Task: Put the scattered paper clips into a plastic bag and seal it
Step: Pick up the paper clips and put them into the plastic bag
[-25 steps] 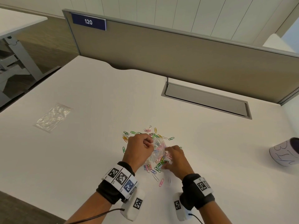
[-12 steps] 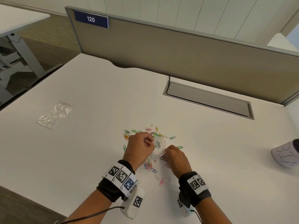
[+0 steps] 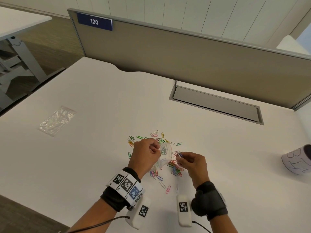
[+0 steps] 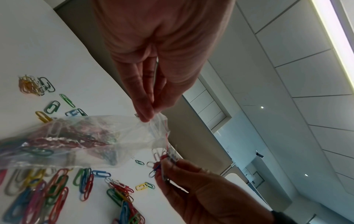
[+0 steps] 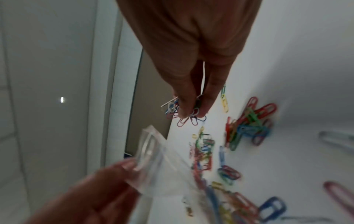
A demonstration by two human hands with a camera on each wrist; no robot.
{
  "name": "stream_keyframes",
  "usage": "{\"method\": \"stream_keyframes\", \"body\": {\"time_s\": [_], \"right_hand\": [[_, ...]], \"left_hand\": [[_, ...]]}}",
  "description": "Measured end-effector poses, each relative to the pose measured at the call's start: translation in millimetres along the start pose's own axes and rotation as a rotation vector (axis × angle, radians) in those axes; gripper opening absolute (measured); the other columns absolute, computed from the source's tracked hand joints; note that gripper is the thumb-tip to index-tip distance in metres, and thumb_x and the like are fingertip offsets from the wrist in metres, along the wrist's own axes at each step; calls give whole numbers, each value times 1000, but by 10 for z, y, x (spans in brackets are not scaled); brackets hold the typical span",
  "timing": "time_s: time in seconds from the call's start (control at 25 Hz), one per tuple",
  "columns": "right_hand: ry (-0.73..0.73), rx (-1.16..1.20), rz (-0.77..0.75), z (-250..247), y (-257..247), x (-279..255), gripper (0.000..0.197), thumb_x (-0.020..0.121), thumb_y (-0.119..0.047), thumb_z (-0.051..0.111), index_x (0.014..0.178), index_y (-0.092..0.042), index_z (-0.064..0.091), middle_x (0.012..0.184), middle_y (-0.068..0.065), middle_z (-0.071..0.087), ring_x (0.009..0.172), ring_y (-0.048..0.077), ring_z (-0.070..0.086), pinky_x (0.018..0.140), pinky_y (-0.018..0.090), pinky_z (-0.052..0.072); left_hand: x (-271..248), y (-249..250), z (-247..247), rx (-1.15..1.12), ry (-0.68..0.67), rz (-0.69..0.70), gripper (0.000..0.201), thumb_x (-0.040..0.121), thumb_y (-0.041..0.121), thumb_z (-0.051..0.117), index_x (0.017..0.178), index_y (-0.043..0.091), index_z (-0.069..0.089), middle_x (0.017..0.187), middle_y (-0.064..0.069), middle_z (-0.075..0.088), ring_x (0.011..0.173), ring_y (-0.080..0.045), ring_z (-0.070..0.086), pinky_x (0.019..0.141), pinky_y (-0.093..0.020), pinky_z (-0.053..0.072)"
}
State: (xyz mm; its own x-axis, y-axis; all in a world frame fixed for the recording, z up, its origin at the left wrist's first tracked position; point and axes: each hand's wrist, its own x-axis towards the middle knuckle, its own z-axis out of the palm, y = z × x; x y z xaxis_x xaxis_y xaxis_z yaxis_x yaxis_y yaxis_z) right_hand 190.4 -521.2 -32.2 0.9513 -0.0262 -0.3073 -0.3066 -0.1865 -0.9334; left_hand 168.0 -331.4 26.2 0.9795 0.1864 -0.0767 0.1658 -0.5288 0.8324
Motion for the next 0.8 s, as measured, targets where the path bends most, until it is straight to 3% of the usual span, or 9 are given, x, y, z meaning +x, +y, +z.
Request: {"method": "stream_keyframes", "body": {"time_s": [0.16,0.28,0.4,0.52,0.6,0.68,0.8], "right_hand": [[-86,335,22,-56,-263,-187,15,82,1,68,96,1,72,86,14,77,76,22,73,71,25,60],[-175,384,0,-12,-405,-240,15,81,0,68,96,2,71,86,14,77,76,20,73,73,26,61],[-200,158,-24,143,-439,-231,15,79,-5,73,93,1,72,87,20,75,75,26,72,72,29,61],[-142,-120,-60,270,-456,-200,12,81,-8,72,91,0,72,81,16,74,70,23,72,62,18,59],[-152,-210,-81,314,-482,-192,13,87,-8,66,95,-1,72,84,13,74,76,22,72,71,23,61],[-179,-351,-126,324,-520,-200,20,90,-8,60,108,-3,69,100,10,74,90,20,71,87,29,58],[-274,-531,-246,299,-591,-247,31,94,-6,51,122,-12,63,122,2,67,112,13,64,95,17,46]], "left_hand": [[-5,9,6,4,-2,-4,8,81,5,68,89,6,71,79,-8,73,65,-15,71,65,-25,61],[-14,14,16,4,-8,1,8,81,6,69,89,7,71,79,-7,72,66,-13,71,64,-23,61],[-22,36,16,-8,-11,1,7,82,6,70,89,7,71,80,-7,72,65,-14,71,64,-23,61],[-34,43,5,-15,-16,0,7,82,6,70,89,8,71,79,-7,72,65,-14,71,63,-22,60],[-45,34,-1,-24,-16,-5,7,82,6,70,88,8,71,78,-7,72,65,-14,71,63,-21,60],[-47,25,-1,-21,-17,-4,7,81,7,71,89,8,71,78,-7,72,65,-14,71,63,-21,60],[-32,26,-5,-13,-2,-5,8,81,8,71,89,9,71,78,-5,72,64,-12,70,62,-17,58]]}}
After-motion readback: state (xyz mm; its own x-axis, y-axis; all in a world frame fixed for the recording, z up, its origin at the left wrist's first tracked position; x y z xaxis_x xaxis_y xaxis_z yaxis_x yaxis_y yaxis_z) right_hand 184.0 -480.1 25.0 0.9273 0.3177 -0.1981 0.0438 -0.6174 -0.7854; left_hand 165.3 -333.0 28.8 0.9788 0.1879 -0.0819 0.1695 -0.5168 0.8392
